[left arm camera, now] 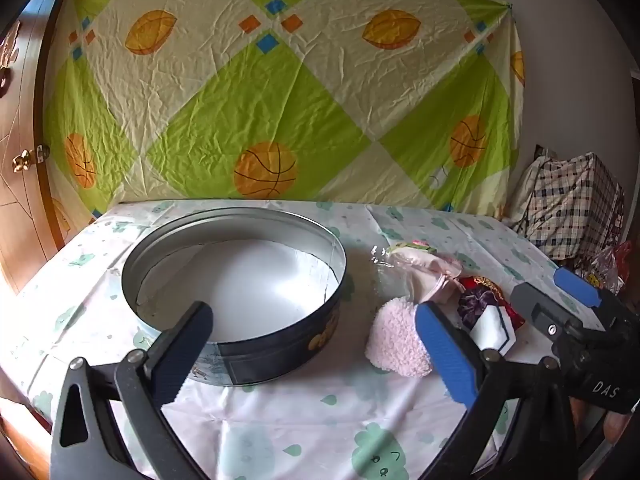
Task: Organize soft objects
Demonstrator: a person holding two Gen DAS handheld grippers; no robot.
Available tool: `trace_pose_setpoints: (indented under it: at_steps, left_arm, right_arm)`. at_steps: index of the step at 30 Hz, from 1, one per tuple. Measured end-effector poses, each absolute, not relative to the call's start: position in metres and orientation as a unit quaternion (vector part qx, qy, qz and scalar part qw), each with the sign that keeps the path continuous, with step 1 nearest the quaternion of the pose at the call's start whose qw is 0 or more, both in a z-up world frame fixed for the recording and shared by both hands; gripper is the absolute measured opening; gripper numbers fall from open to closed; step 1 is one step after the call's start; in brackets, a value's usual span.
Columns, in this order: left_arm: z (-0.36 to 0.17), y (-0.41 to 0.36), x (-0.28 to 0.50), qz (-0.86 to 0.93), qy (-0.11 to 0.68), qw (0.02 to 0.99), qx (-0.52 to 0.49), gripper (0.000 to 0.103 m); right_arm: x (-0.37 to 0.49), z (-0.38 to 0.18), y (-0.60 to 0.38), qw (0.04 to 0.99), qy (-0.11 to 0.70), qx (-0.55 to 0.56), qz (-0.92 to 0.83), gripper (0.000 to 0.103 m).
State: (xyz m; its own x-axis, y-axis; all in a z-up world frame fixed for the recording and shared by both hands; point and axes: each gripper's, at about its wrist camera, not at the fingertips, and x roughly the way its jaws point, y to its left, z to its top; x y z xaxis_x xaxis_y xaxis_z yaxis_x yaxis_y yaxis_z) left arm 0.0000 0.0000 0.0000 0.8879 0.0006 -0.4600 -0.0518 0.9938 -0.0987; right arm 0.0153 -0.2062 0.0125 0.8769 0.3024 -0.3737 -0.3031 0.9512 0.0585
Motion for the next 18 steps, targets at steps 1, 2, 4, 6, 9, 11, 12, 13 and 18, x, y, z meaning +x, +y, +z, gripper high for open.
trace_pose_setpoints:
  at_steps: [1,2,4,6,9,11,12,13,18]
  left_arm:
    - [0.000,0.000,0.000,0.016,0.236,0.970,-0.053,0.103]
    - [0.000,0.000,0.000,0.019,0.234,0.971,-0.050,0.103]
    - [0.000,0.000,0.000,0.015,0.233,0.971,-0.053,0.103]
    - [0.000,0.000,0.000,0.014,0.233,0.971,-0.053,0.103]
    - [0.000,0.000,0.000,0.014,0.232,0.971,-0.052,0.103]
    - [0.000,-0.001,0.000,0.016,0.231,0.972,-0.050,0.103]
    - [0.000,-0.001,0.000,0.017,0.231,0.971,-0.050,0.103]
    - [0.003,0.000,0.000,0.018,0.231,0.971,-0.050,0.103]
    - [0.010,-0.002,0.001,0.020,0.231,0.972,-0.050,0.103]
  right_arm:
    - [0.015,0.013,-0.206,0.968,0.195,0.000,0.157,0.102]
    - [0.015,0.013,-0.206,0.968,0.196,0.000,0.157,0.102]
    - [0.014,0.012,-0.206,0.968,0.195,-0.001,0.157,0.102]
    - [0.015,0.012,-0.206,0.968,0.197,-0.001,0.157,0.102]
    - [0.014,0.011,-0.205,0.968,0.197,-0.002,0.156,0.102]
    - [0.013,0.012,-0.203,0.968,0.196,-0.002,0.156,0.102]
    - [0.013,0.012,-0.202,0.968,0.196,-0.001,0.156,0.103]
    - [0.014,0.011,-0.201,0.968,0.197,-0.001,0.156,0.102]
    - [0.013,0.010,-0.205,0.968,0.194,0.002,0.157,0.102]
